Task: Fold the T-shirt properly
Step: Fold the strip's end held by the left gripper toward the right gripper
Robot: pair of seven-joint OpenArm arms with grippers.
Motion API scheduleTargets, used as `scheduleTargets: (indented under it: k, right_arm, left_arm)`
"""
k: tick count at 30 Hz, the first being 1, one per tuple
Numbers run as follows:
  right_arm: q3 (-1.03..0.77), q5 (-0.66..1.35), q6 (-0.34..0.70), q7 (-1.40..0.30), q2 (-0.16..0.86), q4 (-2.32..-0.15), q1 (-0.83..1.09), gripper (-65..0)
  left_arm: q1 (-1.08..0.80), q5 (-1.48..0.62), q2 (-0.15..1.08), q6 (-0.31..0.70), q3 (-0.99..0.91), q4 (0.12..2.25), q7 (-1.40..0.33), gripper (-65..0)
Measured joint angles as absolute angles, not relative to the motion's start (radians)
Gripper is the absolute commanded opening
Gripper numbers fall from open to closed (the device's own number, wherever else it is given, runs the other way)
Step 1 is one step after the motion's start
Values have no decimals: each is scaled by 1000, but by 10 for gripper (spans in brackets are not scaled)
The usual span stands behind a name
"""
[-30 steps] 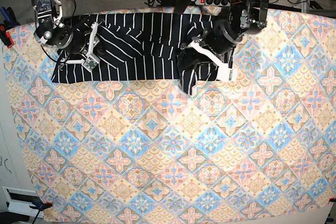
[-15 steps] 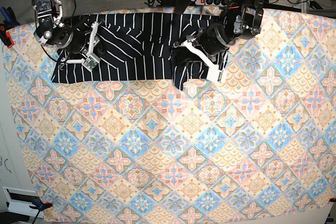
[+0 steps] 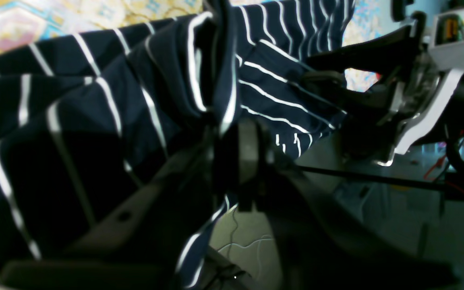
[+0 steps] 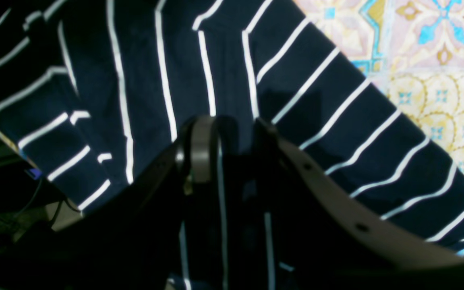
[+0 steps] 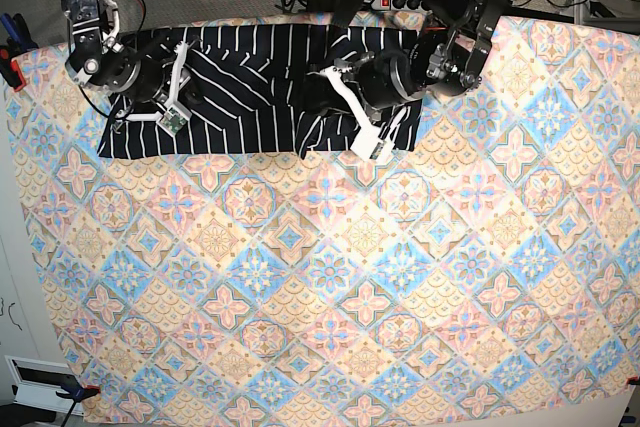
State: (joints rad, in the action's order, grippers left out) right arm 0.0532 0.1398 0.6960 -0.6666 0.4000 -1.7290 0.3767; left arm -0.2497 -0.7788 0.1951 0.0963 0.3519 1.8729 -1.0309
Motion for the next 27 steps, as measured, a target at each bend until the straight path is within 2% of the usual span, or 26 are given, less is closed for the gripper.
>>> scheduleTargets:
  k: [6, 8, 17, 23, 27]
  right_arm:
    - [53, 140, 696, -667, 400, -1729, 380, -497]
    - [53, 139, 696, -667, 400, -1729, 380, -497]
    - [53, 139, 696, -667, 400, -1729, 380, -497]
    - [53, 139, 696, -670, 402, -1729, 381, -497]
    - [53, 140, 699, -667, 400, -1730, 380, -497]
  left_arm:
    - [-257, -778, 197, 98, 313, 1873, -1035, -357]
    - [-255, -776, 199, 97, 295, 1873, -1032, -328]
    - [-280, -775, 200, 94, 237, 1874, -979, -322]
    - [-357, -780, 308, 91, 215, 1945, -984, -318]
    - [-361, -767, 311, 91, 181, 1948, -976, -318]
